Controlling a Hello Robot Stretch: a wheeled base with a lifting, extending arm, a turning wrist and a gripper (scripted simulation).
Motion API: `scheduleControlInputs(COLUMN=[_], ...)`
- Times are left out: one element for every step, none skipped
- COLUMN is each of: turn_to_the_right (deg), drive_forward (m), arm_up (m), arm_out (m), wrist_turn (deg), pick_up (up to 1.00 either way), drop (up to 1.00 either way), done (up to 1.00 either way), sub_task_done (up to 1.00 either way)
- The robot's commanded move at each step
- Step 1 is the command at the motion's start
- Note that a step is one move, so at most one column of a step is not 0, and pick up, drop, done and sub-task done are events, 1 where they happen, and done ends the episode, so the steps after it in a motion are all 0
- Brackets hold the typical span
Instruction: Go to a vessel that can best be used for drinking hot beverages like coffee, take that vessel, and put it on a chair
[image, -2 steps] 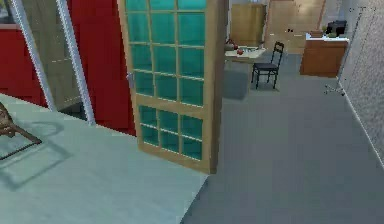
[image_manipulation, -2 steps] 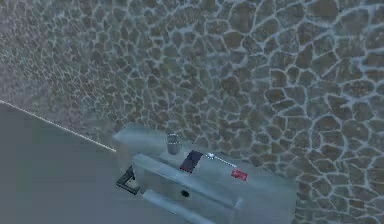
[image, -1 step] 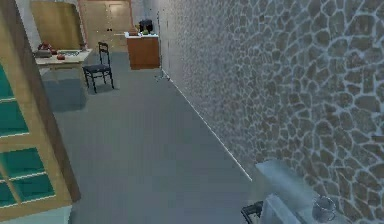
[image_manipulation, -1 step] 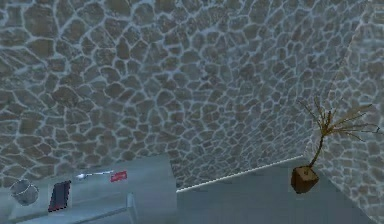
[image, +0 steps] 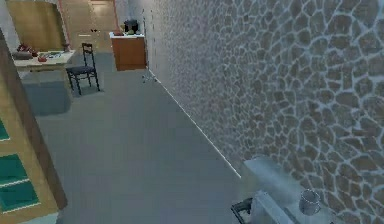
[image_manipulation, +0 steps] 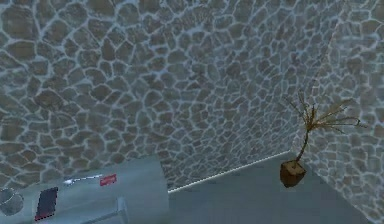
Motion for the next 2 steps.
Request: scheduleControlInputs(turn_to_the_right=[0.0, 15.0], drive_forward=[1.0, 0.0], arm_up=[0.0, 0.0], arm_out=[0.0, 0.0], wrist_turn=[0.0, 0.0], pick_up=[0.0, 0.0], drop=[0.0, 0.0], done=[0.0, 0.0], sub_task_done=[0.0, 0.0])
